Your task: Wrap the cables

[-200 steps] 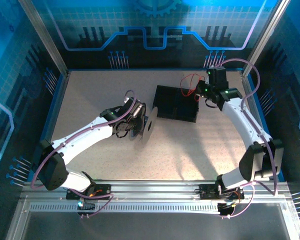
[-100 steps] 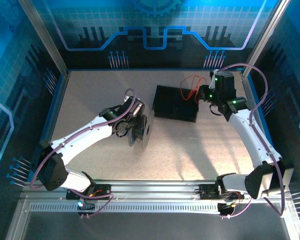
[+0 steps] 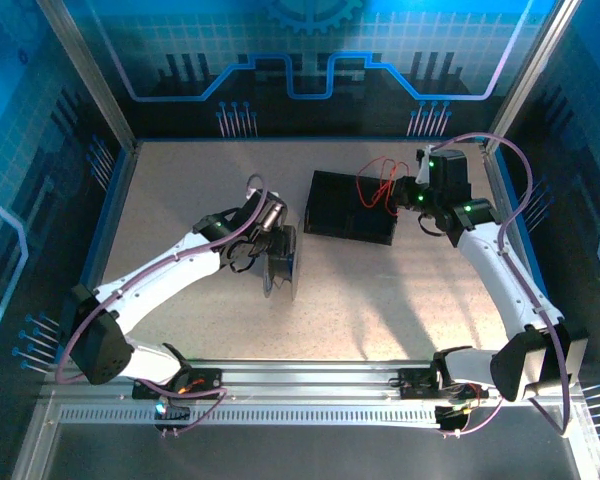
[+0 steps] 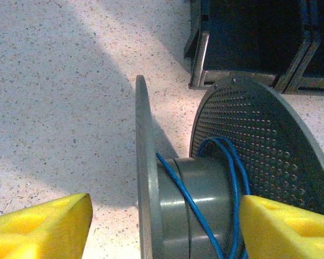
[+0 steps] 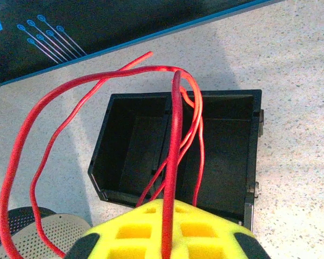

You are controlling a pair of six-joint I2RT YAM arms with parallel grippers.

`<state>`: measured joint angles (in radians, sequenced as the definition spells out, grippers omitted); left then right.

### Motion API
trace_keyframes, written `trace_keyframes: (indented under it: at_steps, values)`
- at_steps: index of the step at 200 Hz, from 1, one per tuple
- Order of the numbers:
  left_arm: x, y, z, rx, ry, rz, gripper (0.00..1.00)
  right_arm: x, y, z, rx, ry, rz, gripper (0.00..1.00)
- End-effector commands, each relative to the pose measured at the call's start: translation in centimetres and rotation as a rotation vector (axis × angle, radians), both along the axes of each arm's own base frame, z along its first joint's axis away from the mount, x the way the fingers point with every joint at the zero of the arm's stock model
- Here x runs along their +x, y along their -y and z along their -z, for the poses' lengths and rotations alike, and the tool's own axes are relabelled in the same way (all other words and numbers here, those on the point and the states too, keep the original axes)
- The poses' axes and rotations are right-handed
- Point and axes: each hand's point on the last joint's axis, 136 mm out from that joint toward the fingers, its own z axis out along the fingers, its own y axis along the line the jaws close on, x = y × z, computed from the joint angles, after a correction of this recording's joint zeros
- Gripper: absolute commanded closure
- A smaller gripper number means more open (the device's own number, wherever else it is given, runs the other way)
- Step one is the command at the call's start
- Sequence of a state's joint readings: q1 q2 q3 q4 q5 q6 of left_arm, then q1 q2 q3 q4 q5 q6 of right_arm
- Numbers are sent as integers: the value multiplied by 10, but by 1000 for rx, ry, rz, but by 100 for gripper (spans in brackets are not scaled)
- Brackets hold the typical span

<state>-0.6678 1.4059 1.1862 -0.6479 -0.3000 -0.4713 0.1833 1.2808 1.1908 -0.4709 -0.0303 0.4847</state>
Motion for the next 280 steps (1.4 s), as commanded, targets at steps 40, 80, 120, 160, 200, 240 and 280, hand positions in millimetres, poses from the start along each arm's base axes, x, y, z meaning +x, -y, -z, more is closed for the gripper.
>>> trace_keyframes:
  at_steps: [40,80,120,160,200,240,280]
  values:
    - [-2,-4,-43,-36,88,-3,13,-10,-8,-5,13,24,-45,100]
    - [-3,-8,-49,-40,102,-11,8,-12,-9,-4,15,23,-50,100]
    - [-4,-10,-57,-51,119,-17,6,-16,-13,-8,25,32,-74,100]
    - [-14,-2,-99,-188,206,29,1,-37,-38,-25,48,122,-232,100]
    - [-29,29,-154,-411,272,165,0,-71,-71,-40,40,234,-401,100]
    - [-31,62,-169,-506,240,272,2,-98,-88,-46,-13,306,-481,100]
    - [-25,88,-148,-535,150,312,22,-108,-91,-50,-25,331,-481,100]
